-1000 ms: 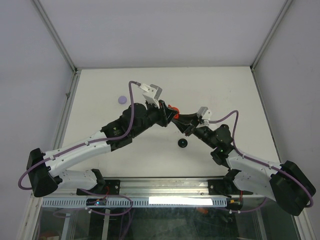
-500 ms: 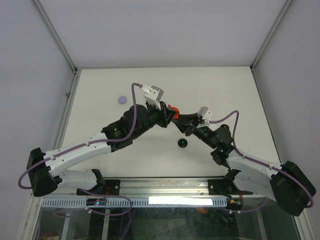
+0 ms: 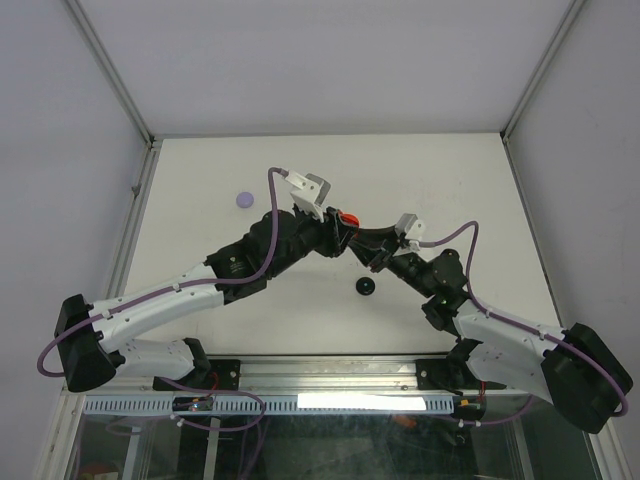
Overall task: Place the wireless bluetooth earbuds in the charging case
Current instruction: Place the earbud in the charging case, then move the earbud to the center of the board.
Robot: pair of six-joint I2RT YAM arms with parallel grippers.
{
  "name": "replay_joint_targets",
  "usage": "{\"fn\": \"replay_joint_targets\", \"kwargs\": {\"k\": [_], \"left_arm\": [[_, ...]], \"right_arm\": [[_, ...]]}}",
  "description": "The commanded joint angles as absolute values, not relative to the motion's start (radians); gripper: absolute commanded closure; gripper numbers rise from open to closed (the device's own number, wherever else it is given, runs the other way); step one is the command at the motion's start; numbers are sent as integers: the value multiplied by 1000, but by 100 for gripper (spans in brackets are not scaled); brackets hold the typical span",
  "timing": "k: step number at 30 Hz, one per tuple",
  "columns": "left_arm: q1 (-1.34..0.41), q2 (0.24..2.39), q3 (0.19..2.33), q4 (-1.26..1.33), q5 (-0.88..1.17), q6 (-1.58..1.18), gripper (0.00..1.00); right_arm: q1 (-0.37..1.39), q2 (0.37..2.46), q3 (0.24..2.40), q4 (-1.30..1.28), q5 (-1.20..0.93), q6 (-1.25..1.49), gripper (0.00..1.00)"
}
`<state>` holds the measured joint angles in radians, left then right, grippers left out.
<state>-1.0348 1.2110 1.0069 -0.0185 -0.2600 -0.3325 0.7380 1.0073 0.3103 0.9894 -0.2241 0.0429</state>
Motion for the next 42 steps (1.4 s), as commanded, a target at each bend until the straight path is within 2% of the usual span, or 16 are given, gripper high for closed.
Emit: {"fn": "replay_joint_targets", "kwargs": {"k": [1,11,19,25,26,32,39,42], "left_arm": [[-1043,1199,1020,-6,-263,-328,53],[-1042,1141,1055,-62,-290,-350,36],[-983,1230,1093,-131,-341,-328,21],[-852,1361,1137,-147,-245,-382,19],[-833,1387,1150,-151,-239,-390,19],[-761,1588,1264,-211,-224,-456,22],[-728,1816,1405,-262,-255,-506,27],[-714,1906,1466,-269,-259,-520,33]], "right_arm": [[742,984,345,1058,-206,39,100],[743,936,307,975,-105,-34,100],[742,777,239,813,59,-86,100],[742,638,205,705,59,-86,100],[742,624,203,689,114,-85,100],[742,595,197,666,131,-79,100],[742,610,211,664,117,-90,100],[742,612,210,666,114,-93,100]]}}
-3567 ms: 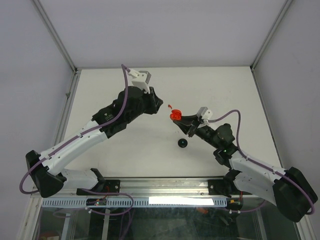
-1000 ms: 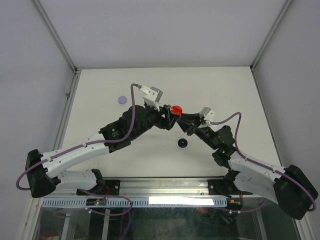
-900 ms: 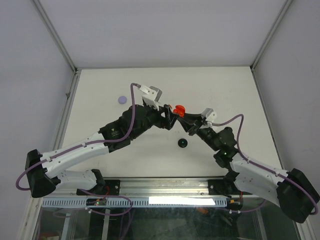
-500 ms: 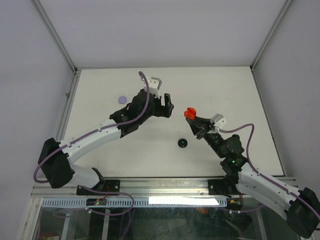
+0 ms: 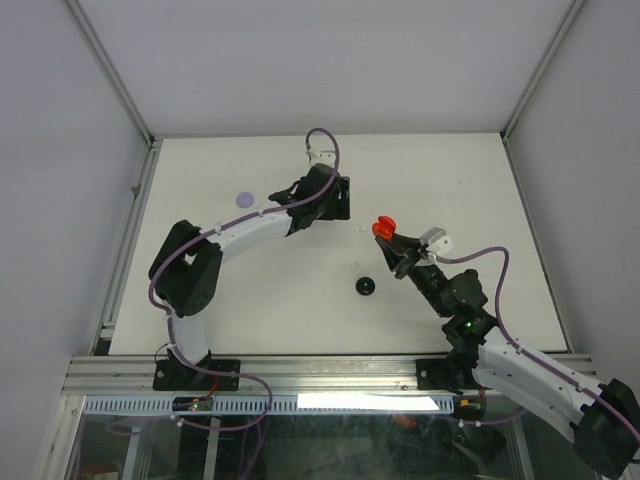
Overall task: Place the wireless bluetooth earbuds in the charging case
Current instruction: Move the earbud to the center of the board.
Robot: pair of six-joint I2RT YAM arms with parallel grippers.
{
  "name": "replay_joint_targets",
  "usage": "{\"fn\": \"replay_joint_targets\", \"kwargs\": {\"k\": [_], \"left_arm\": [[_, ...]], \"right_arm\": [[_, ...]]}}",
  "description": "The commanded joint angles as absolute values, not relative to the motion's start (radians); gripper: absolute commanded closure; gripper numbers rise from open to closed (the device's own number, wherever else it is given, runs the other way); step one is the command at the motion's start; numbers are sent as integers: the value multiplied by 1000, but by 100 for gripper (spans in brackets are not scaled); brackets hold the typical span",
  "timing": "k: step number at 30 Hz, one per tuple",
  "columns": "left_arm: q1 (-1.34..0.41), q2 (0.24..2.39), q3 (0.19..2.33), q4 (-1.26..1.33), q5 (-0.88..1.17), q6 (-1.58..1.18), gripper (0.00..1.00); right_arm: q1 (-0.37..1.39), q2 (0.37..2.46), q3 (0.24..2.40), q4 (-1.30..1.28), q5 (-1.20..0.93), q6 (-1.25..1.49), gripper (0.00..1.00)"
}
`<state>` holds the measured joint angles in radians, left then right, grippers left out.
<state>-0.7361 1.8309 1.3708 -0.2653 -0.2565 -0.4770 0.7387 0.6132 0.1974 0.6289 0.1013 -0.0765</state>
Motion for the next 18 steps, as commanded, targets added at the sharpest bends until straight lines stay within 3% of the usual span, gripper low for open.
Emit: {"fn": "replay_joint_targets", "kwargs": {"k": [1,8,18], "left_arm": [[-711,1931,1491,-269,-260,-522,35],[-687,2108,1638,-290,-257,-514,47],[-678,2257,1754,-341,-286,-479,55]], "right_arm": [[742,612,212,666,113,-95,100],[742,603,203,670,113,-103,100],[741,596,200,665,111,-104,100]]}}
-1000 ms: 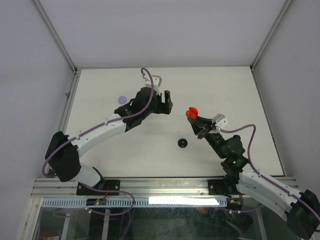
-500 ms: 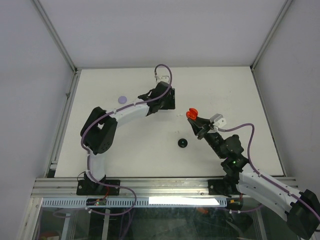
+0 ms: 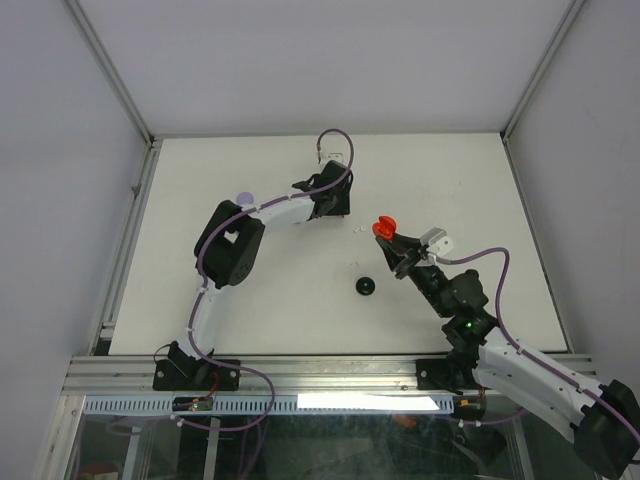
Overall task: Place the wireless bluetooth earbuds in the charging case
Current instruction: Move the earbud to the center of the board.
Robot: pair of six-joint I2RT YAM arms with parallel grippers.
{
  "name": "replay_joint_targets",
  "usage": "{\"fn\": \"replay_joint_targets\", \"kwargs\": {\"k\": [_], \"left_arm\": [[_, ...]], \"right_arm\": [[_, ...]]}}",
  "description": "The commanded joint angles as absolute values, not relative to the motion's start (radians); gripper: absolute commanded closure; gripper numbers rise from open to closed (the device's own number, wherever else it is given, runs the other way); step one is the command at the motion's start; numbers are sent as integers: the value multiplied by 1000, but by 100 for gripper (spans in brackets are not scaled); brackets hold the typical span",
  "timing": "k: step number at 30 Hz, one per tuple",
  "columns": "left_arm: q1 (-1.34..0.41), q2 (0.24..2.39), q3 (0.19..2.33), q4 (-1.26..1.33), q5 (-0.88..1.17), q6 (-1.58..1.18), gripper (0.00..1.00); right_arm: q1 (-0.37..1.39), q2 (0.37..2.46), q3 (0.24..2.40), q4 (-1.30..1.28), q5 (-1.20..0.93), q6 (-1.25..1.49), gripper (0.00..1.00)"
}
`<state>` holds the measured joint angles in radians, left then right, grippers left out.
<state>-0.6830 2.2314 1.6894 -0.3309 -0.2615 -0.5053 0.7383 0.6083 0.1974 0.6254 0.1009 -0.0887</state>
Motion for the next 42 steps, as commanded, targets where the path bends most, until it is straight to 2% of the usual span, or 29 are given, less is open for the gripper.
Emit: {"fn": "replay_joint_targets", "kwargs": {"k": [1,9,17,20,35,42], "left_arm": [[-677,2268,1764,-347,-281,-471,57],[-683,2290,1768,-396,-226,-460,72],[-701,2209,1662,-407,-189,-419,87],[-710,2161,1603,-408,-190,-385,90],[-790,1834,1249,-487,-151,-236,87],[-799,1760,1186,-491,-163,-251,78]], "right_arm": [[742,596,200,663,112,-106,100],[741,582,205,640,111,-98,100],[741,552,217,599,98,-81,100],[741,546,219,578,92,-73,100],[742,517,218,535,75,-28,100],[742,518,214,533,72,-26,100]]}}
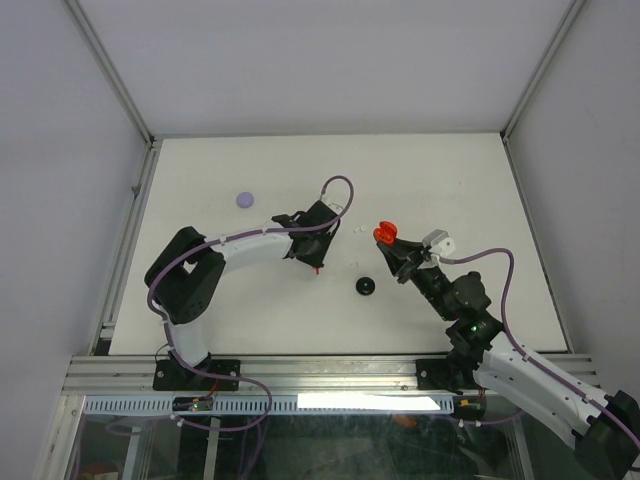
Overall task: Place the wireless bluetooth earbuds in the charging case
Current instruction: Move the earbud to the center of the board, then pick up the earbud from the center of the board.
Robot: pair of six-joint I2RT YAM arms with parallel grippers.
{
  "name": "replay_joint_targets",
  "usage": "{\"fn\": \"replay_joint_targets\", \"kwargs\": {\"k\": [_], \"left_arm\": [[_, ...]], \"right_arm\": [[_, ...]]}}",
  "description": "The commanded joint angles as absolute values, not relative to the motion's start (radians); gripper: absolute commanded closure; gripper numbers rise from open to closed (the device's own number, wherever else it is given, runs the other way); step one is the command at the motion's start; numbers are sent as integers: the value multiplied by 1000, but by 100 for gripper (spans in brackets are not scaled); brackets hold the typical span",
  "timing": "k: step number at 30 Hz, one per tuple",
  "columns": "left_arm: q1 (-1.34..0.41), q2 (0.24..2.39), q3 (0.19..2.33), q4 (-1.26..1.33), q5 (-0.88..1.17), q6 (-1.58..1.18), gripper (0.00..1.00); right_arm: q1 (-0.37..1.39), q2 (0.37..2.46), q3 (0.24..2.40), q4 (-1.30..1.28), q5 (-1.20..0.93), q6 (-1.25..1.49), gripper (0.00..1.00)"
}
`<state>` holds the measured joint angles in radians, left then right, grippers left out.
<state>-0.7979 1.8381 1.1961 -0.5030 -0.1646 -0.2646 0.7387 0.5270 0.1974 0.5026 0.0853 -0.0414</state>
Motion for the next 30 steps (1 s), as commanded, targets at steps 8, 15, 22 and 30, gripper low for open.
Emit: {"fn": "replay_joint_targets", "kwargs": {"k": [8,15,22,30], "left_arm": [[-800,1750,1181,-506,-212,-360,73],[-800,1712,1192,-549,-249,-551,52],[-800,1757,1190,-557,-251,-607,46],[-826,1799,1190,-578,-269,-600,38]], "right_arm": [[742,520,215,529,74,-26,100],[742,526,215,529,68,-26,100],[742,514,209,526,64,-25,100],[742,502,198,533,67,-25,100]]}}
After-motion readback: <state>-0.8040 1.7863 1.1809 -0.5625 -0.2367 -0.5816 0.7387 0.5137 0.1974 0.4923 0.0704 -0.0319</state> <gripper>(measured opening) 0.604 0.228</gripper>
